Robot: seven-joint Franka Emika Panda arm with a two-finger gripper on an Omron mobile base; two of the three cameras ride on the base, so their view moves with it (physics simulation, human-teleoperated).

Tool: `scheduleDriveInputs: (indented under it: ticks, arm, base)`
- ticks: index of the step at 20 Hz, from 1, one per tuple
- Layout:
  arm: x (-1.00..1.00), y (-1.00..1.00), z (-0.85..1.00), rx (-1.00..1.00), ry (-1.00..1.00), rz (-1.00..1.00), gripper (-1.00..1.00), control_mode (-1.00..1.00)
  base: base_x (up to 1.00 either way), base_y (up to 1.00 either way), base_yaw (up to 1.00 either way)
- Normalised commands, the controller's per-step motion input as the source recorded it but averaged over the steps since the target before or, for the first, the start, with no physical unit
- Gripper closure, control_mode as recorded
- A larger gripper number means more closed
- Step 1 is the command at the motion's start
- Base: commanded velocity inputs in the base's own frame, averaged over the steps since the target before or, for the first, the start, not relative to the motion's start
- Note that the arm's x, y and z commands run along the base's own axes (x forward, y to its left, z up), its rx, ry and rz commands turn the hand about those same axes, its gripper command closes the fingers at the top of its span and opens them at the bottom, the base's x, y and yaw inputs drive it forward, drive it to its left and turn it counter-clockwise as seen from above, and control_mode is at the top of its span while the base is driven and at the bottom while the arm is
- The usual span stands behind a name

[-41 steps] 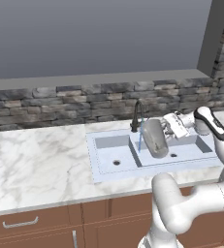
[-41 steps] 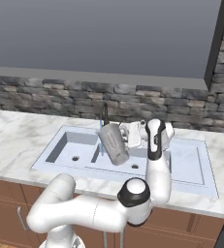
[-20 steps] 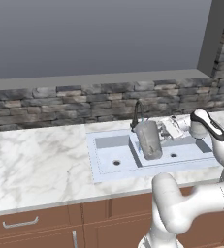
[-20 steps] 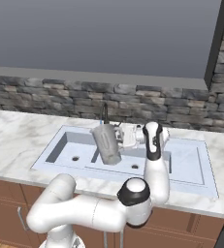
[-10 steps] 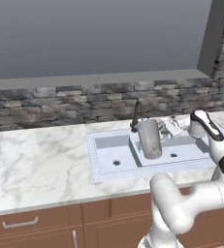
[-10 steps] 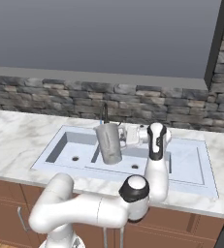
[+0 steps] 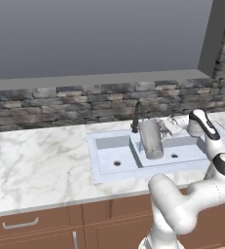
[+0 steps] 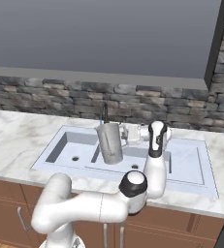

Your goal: Turn on the sink faucet and place the jug under the water for a few seconds to fill it up.

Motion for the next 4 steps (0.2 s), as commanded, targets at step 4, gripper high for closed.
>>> scheduleDriveInputs:
  ticks: [4]
  arm:
    - [0.03, 0.27, -0.22, 0.0, 0.0, 0.0, 1.0, -1.0]
  base:
    - [0.0, 0.0, 0.0]
